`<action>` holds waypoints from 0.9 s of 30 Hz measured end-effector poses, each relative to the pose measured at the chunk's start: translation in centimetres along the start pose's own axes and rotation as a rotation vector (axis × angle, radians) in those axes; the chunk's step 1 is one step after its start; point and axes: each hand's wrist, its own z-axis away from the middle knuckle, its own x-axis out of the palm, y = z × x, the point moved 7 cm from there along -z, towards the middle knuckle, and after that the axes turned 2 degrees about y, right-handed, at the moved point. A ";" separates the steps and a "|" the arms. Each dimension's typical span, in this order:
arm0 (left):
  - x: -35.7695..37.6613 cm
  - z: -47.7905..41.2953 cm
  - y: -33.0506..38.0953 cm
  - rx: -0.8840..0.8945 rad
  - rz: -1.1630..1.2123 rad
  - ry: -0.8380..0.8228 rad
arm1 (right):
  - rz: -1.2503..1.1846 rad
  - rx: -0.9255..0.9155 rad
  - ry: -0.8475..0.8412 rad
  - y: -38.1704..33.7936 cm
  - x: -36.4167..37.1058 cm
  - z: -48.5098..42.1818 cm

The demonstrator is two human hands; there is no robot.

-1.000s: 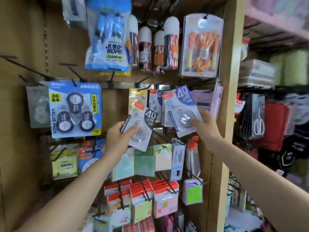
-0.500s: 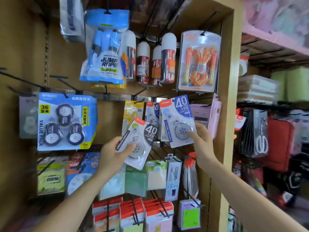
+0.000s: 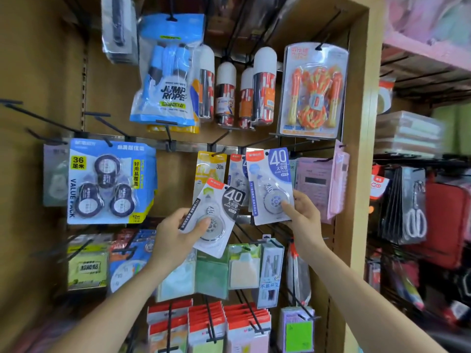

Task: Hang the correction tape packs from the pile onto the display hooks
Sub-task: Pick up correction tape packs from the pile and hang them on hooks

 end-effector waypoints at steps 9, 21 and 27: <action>-0.1 0.2 -0.3 0.003 -0.004 0.018 | 0.007 -0.036 -0.004 -0.4 -0.5 -0.6; -0.2 0.5 0.0 0.007 0.077 0.067 | 0.072 -0.012 0.015 0.3 -0.7 -1.2; -0.1 0.6 0.1 0.011 0.105 0.052 | 0.303 0.035 0.053 1.2 0.2 -3.8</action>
